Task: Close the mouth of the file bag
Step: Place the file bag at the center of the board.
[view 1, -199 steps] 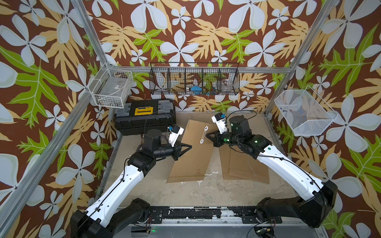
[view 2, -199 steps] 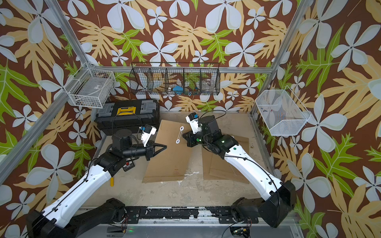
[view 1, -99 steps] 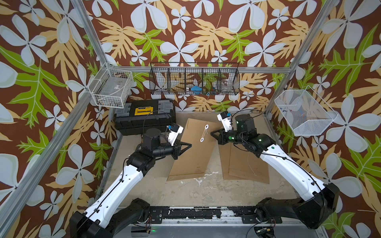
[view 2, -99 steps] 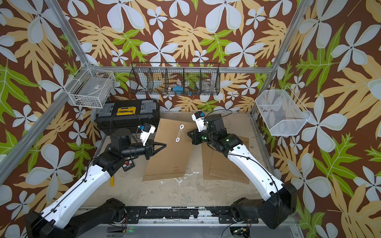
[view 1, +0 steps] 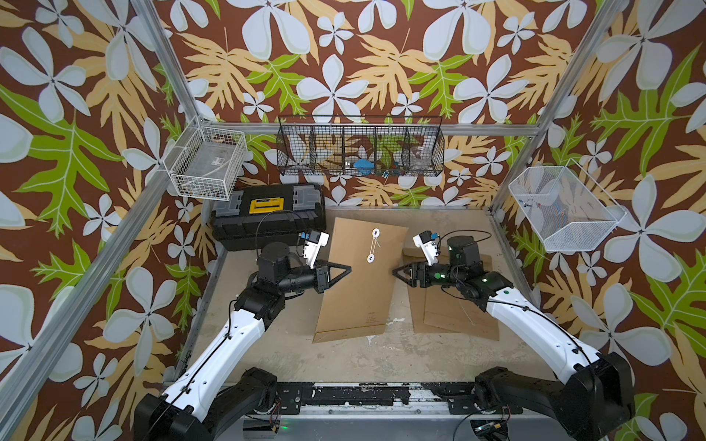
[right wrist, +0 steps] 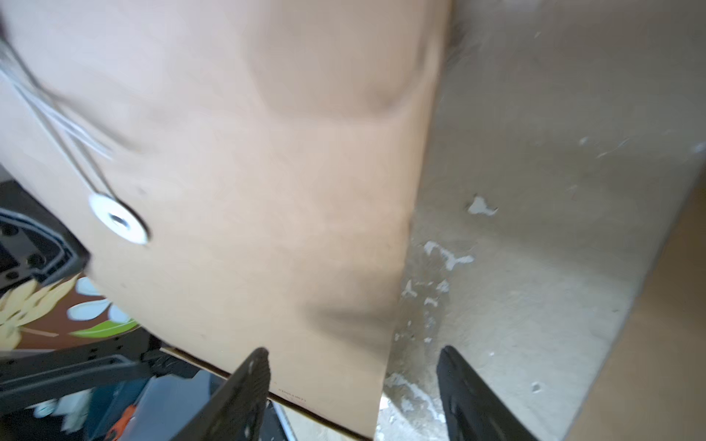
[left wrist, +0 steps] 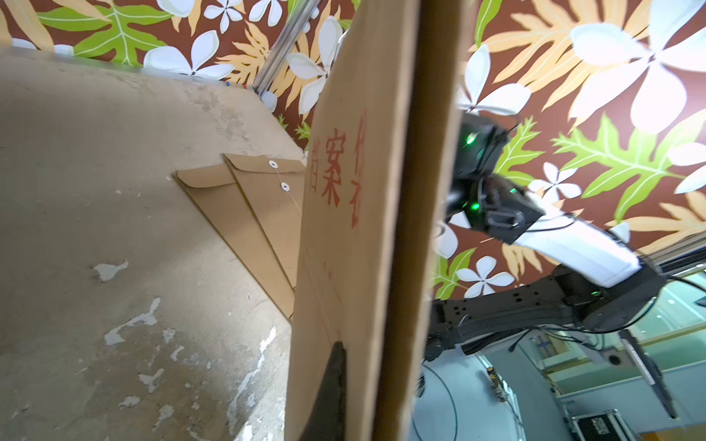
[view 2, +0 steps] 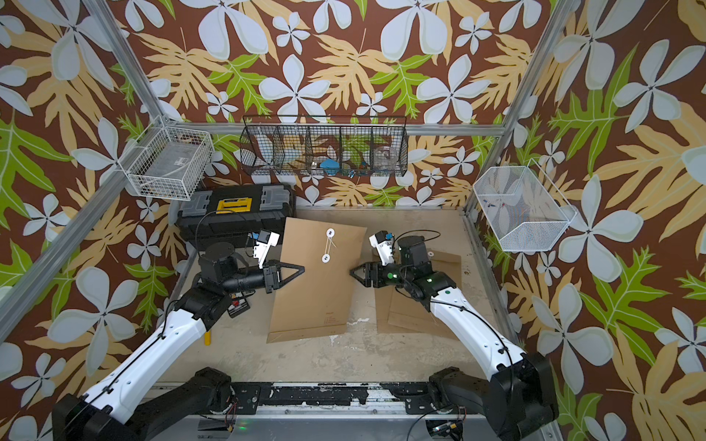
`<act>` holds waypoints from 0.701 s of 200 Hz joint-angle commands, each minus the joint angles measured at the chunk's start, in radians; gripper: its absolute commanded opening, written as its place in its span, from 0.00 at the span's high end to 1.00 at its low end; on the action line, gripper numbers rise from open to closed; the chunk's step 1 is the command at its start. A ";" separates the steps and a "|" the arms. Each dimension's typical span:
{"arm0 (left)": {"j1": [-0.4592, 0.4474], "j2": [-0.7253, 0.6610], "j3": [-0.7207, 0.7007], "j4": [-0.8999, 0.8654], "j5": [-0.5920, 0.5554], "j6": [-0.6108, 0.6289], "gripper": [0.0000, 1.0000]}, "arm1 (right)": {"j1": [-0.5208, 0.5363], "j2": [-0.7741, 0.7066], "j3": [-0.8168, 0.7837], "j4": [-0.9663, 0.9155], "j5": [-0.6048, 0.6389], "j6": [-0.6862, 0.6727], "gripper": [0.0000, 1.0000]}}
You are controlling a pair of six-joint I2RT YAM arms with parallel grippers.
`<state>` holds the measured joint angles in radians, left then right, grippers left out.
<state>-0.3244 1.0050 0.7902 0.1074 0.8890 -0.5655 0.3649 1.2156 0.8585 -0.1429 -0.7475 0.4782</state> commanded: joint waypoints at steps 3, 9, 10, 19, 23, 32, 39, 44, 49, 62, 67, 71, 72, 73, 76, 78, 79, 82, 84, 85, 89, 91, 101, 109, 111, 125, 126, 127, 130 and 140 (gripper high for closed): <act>0.032 -0.008 -0.034 0.263 0.123 -0.209 1.00 | -0.003 0.004 -0.082 0.293 -0.205 0.143 0.27; 0.044 -0.009 -0.050 0.313 0.135 -0.250 1.00 | -0.002 0.008 -0.105 0.349 -0.233 0.178 0.27; 0.045 -0.009 -0.053 0.321 0.136 -0.258 1.00 | -0.002 0.008 -0.109 0.360 -0.238 0.185 0.27; 0.058 -0.005 -0.075 0.396 0.152 -0.318 1.00 | 0.003 0.010 -0.155 0.481 -0.276 0.256 0.27; 0.061 -0.003 -0.085 0.425 0.158 -0.342 1.00 | 0.004 0.007 -0.174 0.536 -0.298 0.293 0.27; 0.066 0.006 -0.099 0.452 0.160 -0.370 1.00 | 0.007 0.000 -0.205 0.641 -0.330 0.360 0.29; 0.067 0.015 -0.105 0.441 0.154 -0.369 1.00 | 0.007 -0.015 -0.224 0.699 -0.337 0.398 0.33; 0.068 0.020 -0.107 0.419 0.146 -0.358 1.00 | 0.007 -0.028 -0.237 0.729 -0.336 0.421 0.36; 0.071 0.025 -0.109 0.391 0.135 -0.345 1.00 | 0.008 -0.040 -0.246 0.753 -0.334 0.439 0.41; 0.078 0.037 -0.113 0.298 0.095 -0.301 1.00 | 0.008 -0.056 -0.253 0.761 -0.326 0.463 0.57; 0.080 0.042 -0.111 0.248 0.074 -0.271 0.99 | 0.006 -0.059 -0.252 0.745 -0.322 0.462 0.64; 0.082 0.044 -0.108 0.204 0.052 -0.245 0.98 | 0.007 -0.059 -0.253 0.730 -0.318 0.462 0.68; 0.082 0.044 -0.108 0.193 0.048 -0.238 0.98 | 0.007 -0.059 -0.253 0.727 -0.316 0.462 0.69; 0.082 0.044 -0.106 0.182 0.043 -0.230 0.98 | 0.007 -0.060 -0.254 0.724 -0.315 0.462 0.70; 0.082 0.047 -0.105 0.151 0.026 -0.209 0.97 | 0.007 -0.060 -0.257 0.713 -0.311 0.462 0.73; 0.082 0.047 -0.103 0.131 0.014 -0.195 0.96 | 0.008 -0.059 -0.257 0.707 -0.308 0.462 0.76; 0.082 0.048 -0.102 0.121 0.009 -0.187 0.96 | 0.008 -0.059 -0.259 0.704 -0.307 0.462 0.77; 0.082 0.048 -0.101 0.093 -0.009 -0.170 0.94 | 0.007 -0.059 -0.262 0.693 -0.304 0.461 0.80; 0.083 0.049 -0.099 0.076 -0.022 -0.156 0.93 | 0.007 -0.058 -0.264 0.684 -0.300 0.460 0.82; 0.083 0.049 -0.099 0.067 -0.027 -0.152 0.93 | 0.007 -0.058 -0.264 0.680 -0.299 0.460 0.83; 0.082 0.052 -0.096 0.034 -0.051 -0.123 0.91 | 0.007 -0.058 -0.270 0.665 -0.290 0.456 0.86; 0.082 0.055 -0.095 0.018 -0.063 -0.111 0.89 | 0.008 -0.057 -0.273 0.657 -0.286 0.456 0.87; 0.082 0.065 -0.083 -0.074 -0.122 -0.056 0.83 | 0.008 -0.057 -0.291 0.629 -0.264 0.460 0.92; 0.082 0.070 -0.076 -0.146 -0.167 -0.015 0.75 | 0.008 -0.056 -0.298 0.584 -0.247 0.456 0.96; 0.083 0.070 -0.076 -0.163 -0.178 -0.005 0.72 | 0.008 -0.057 -0.300 0.578 -0.246 0.455 0.97; 0.083 0.047 -0.077 -0.288 -0.297 0.056 0.62 | 0.014 -0.070 -0.328 0.526 -0.232 0.457 1.00; 0.084 0.045 -0.077 -0.298 -0.309 0.060 0.62 | 0.015 -0.071 -0.330 0.520 -0.229 0.456 1.00; 0.084 0.042 -0.077 -0.308 -0.322 0.064 0.61 | 0.015 -0.072 -0.332 0.516 -0.225 0.454 1.00; 0.085 0.034 -0.076 -0.336 -0.359 0.076 0.59 | 0.019 -0.077 -0.337 0.500 -0.218 0.449 1.00; 0.092 0.009 -0.070 -0.424 -0.517 0.103 0.55 | 0.036 -0.083 -0.354 0.462 -0.197 0.426 1.00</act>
<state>-0.2420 1.0519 0.7067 -0.0422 0.6895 -0.6064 0.3782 1.1481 0.5316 0.4171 -0.9928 0.9188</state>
